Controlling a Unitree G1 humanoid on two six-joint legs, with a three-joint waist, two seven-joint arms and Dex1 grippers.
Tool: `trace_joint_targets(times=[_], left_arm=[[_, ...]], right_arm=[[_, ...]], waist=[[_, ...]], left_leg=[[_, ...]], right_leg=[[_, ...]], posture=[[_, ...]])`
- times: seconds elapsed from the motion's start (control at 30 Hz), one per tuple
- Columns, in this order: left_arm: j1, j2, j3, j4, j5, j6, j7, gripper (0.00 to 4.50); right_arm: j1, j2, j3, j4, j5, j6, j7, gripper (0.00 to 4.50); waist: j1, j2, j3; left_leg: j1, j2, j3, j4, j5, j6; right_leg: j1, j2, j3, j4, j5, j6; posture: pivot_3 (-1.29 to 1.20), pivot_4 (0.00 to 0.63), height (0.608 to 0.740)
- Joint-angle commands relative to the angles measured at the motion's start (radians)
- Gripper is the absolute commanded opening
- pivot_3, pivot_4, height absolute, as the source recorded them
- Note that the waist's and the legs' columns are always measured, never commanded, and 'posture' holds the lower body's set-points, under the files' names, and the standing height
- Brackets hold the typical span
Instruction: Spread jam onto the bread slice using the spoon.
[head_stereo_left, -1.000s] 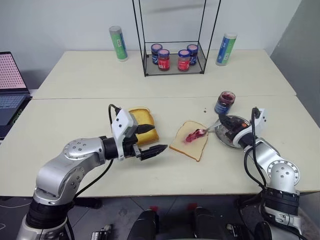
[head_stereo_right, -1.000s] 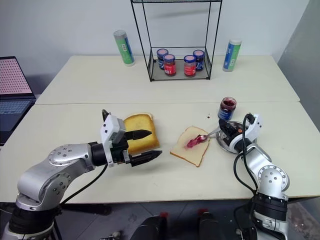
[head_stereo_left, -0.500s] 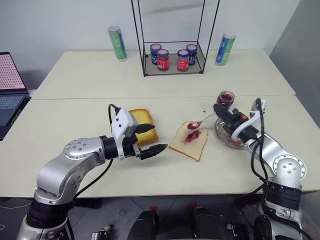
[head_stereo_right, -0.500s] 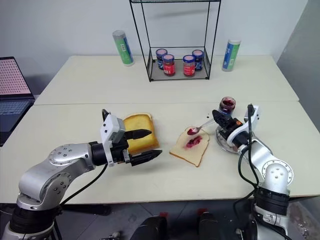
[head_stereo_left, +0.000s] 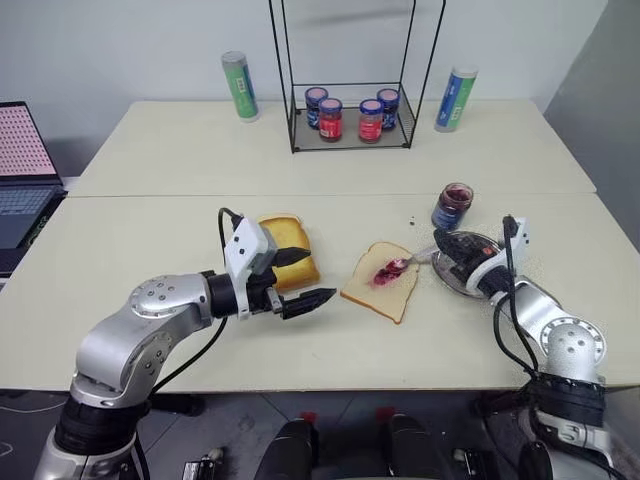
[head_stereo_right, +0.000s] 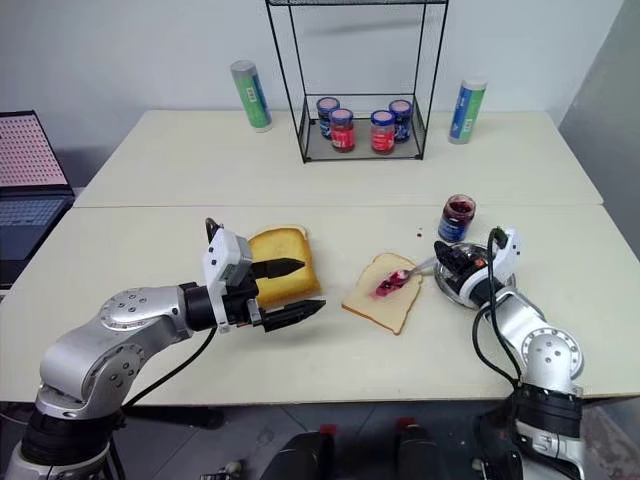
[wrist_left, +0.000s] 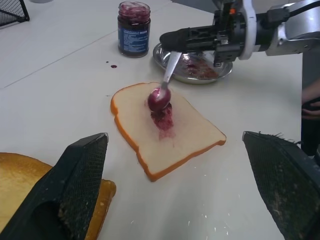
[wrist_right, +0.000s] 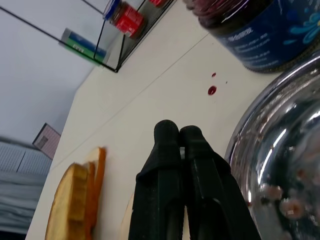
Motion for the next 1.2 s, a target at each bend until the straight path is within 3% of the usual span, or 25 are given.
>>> trace_joint_targets(times=[0.03,0.33,0.6,0.8,1.2], left_arm=[[-0.022,0.004,-0.003,-0.009,0.002,-0.022,-0.013,4.50],[-0.019,-0.001,-0.005,-0.010,0.002,-0.025,-0.013,4.50],[-0.011,-0.001,-0.002,-0.022,0.003,-0.024,-0.011,4.50],[0.000,0.007,0.006,-0.037,-0.002,-0.016,-0.008,4.50],[-0.017,0.007,-0.009,-0.020,0.002,-0.020,-0.019,4.50]], right_arm=[[0.031,-0.022,-0.015,-0.066,0.076,0.055,-0.002,0.01],[-0.059,-0.007,-0.051,-0.031,0.224,0.043,-0.068,0.01],[-0.095,0.057,0.033,0.076,0.085,0.002,-0.041,0.01],[-0.056,0.007,0.030,0.098,0.008,0.004,0.019,0.01],[0.080,-0.102,0.002,-0.099,0.095,0.104,0.033,0.01]], waist=[[0.000,0.000,0.000],[-0.001,0.000,0.000],[-0.003,0.000,0.000],[-0.001,0.000,0.000],[0.000,0.000,0.000]], left_leg=[[0.000,0.000,0.000,0.000,0.000,0.000],[0.000,0.000,0.000,0.000,0.000,0.000],[0.000,0.001,0.000,0.000,0.000,0.000],[0.000,0.000,0.001,0.000,0.000,0.000],[0.000,0.000,0.000,0.000,0.000,0.000]], right_leg=[[0.000,0.000,0.000,0.000,0.000,0.000],[0.000,0.000,0.000,0.000,0.000,0.000],[-0.001,0.001,0.000,0.000,0.000,0.000],[-0.001,0.000,0.000,0.000,0.000,0.000],[0.000,0.000,0.000,0.000,0.000,0.000]], posture=[[0.00,0.150,0.740],[0.00,0.150,0.740],[0.00,0.150,0.740],[0.00,0.150,0.740],[0.00,0.150,0.740]])
